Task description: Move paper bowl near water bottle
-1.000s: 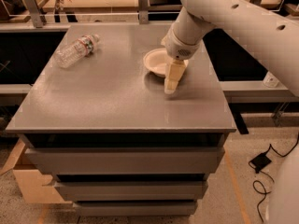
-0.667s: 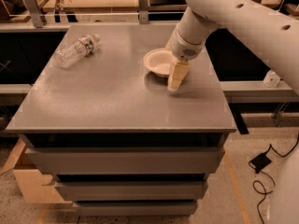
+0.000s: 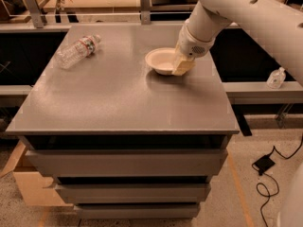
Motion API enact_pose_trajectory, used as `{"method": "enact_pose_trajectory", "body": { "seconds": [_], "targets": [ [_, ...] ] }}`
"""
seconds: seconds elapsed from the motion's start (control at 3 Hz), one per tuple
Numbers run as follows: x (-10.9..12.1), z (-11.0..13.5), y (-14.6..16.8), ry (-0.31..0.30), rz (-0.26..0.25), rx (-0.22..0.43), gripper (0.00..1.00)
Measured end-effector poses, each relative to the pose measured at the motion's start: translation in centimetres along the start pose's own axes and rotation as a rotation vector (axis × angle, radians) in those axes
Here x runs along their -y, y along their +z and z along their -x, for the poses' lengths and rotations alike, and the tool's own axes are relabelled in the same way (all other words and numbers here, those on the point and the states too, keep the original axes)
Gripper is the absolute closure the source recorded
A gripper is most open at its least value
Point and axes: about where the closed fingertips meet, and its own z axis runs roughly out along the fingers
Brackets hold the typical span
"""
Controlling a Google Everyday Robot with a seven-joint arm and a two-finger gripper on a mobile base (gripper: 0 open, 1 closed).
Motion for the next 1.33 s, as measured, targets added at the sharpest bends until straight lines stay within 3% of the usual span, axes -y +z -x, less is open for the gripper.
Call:
{"method": "enact_pose_trajectory", "body": {
  "seconds": [0.33,0.67,1.33],
  "targets": [
    [0.0,-0.1,-0.8,0.006,-0.006,0.018,0.88],
    [-0.1,0.1,-1.4,0.007,-0.012,0.032,1.0],
    [1.5,1.9,-6.3,-0.034,-0.152,0.071,1.0]
  ]
}}
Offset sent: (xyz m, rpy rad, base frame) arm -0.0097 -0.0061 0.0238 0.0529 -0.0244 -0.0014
